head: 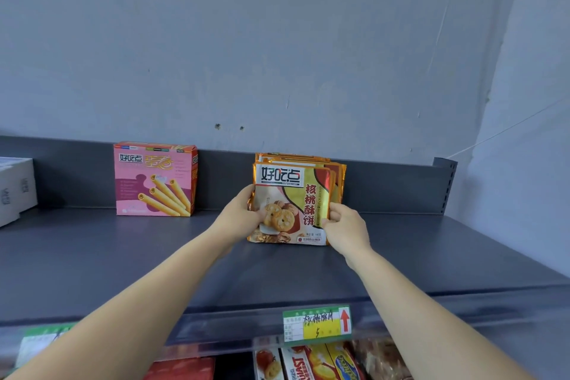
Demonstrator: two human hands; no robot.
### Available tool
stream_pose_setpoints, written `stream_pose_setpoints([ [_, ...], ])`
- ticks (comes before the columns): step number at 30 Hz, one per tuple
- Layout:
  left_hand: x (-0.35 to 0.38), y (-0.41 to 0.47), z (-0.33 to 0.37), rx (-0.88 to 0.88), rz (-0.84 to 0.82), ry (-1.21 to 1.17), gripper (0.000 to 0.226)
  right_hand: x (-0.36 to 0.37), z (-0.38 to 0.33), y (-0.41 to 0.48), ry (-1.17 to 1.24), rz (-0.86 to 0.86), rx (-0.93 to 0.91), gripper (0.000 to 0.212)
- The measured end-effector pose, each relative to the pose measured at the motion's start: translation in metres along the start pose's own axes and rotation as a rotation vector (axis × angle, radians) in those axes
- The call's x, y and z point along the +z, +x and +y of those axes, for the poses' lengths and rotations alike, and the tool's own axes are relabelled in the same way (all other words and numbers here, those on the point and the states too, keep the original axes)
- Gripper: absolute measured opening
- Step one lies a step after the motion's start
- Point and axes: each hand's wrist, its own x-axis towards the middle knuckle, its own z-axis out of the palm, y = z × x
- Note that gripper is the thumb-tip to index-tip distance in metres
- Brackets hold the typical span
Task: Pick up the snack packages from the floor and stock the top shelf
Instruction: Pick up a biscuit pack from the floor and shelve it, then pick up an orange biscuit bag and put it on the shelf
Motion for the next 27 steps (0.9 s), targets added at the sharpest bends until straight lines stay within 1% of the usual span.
stream_pose_setpoints([
  [4, 0.003, 0.003, -0.001, -0.001, 0.020, 0.049, 0.037, 0.001, -0.002, -0.006, 0.033, -0.066, 0.028, 0.045],
  [6, 0.004, 0.002, -0.001, 0.018, 0.029, 0.115, 0.034, -0.001, -0.003, -0.012, -0.001, -0.085, 0.036, 0.053],
  [7, 0.004, 0.000, 0.000, 0.028, 0.030, 0.159, 0.037, -0.002, -0.003, -0.016, -0.027, -0.090, 0.036, 0.055],
  [10, 0.006, -0.010, 0.003, 0.015, 0.062, 0.309, 0.050, -0.009, -0.003, -0.031, -0.102, -0.082, 0.026, 0.048],
  [13, 0.011, -0.029, 0.010, 0.060, 0.074, 0.406, 0.052, -0.026, -0.004, -0.054, -0.181, -0.049, 0.007, 0.038],
  [20, 0.045, -0.098, 0.038, 0.346, -0.008, 0.549, 0.047, -0.081, 0.003, -0.126, -0.412, 0.076, -0.030, 0.037],
  [24, 0.078, -0.157, 0.049, 0.390, -0.078, 0.603, 0.048, -0.115, 0.015, -0.188, -0.531, 0.142, -0.024, 0.035],
  [27, 0.105, -0.201, 0.052, 0.432, -0.140, 0.629, 0.050, -0.140, 0.025, -0.238, -0.608, 0.182, 0.014, 0.035],
])
